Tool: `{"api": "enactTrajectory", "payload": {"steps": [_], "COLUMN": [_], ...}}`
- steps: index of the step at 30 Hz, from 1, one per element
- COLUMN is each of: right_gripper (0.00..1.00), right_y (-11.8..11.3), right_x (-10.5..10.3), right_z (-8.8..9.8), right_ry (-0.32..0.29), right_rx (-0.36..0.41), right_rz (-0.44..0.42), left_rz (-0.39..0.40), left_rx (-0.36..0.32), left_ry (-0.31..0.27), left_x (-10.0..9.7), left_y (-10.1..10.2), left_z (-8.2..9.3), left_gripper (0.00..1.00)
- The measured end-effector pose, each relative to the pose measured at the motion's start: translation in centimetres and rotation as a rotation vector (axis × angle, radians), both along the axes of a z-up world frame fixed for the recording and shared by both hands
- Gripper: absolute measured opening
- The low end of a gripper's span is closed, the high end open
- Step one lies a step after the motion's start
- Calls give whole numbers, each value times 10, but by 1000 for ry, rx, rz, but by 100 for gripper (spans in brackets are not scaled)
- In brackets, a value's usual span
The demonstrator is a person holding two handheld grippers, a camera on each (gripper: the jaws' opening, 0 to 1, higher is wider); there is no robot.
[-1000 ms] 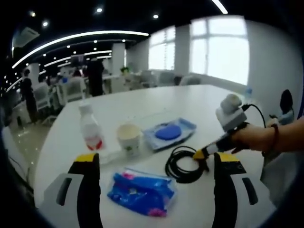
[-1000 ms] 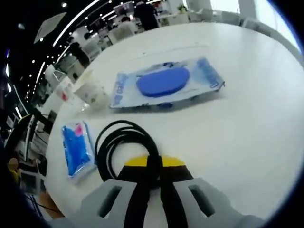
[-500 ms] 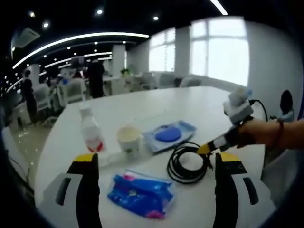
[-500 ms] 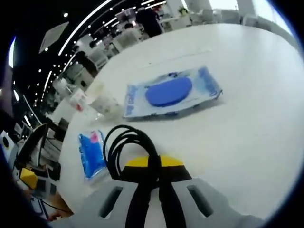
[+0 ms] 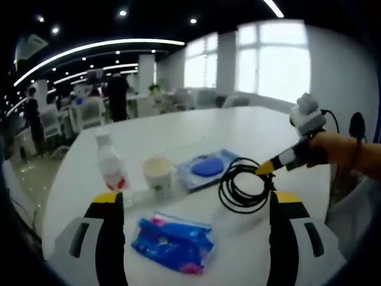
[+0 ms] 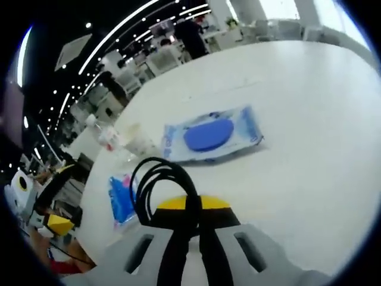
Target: Arrange the tabletop items into an orderly group along one side of the table until the central work area is clear of visible clutter.
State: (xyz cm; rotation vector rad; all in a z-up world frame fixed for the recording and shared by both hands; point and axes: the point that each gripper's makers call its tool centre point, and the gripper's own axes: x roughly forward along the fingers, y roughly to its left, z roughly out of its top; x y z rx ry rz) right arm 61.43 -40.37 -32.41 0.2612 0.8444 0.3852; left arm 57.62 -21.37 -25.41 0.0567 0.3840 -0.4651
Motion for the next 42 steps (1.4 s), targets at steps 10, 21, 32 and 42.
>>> {"api": "enactTrajectory", "payload": {"steps": [10, 21, 32, 42], "right_gripper": [4, 4, 4, 4], "right_y": [-36, -78, -103, -117], "right_x": [-1, 6, 16, 25], "right_z": [7, 8, 0, -20], "right_ry": [-5, 0, 23, 68], "right_rx": [-28, -33, -41, -59], "right_rz": [-47, -138, -189, -207], "left_rz": [-20, -33, -33, -36], "left_rx": [-1, 6, 10, 18], "left_ry": [12, 20, 25, 40], "left_x": [-1, -3, -3, -4], "left_y": [-7, -12, -11, -11], "left_z": [-4, -7, -8, -14], "left_gripper": [99, 99, 99, 99]}}
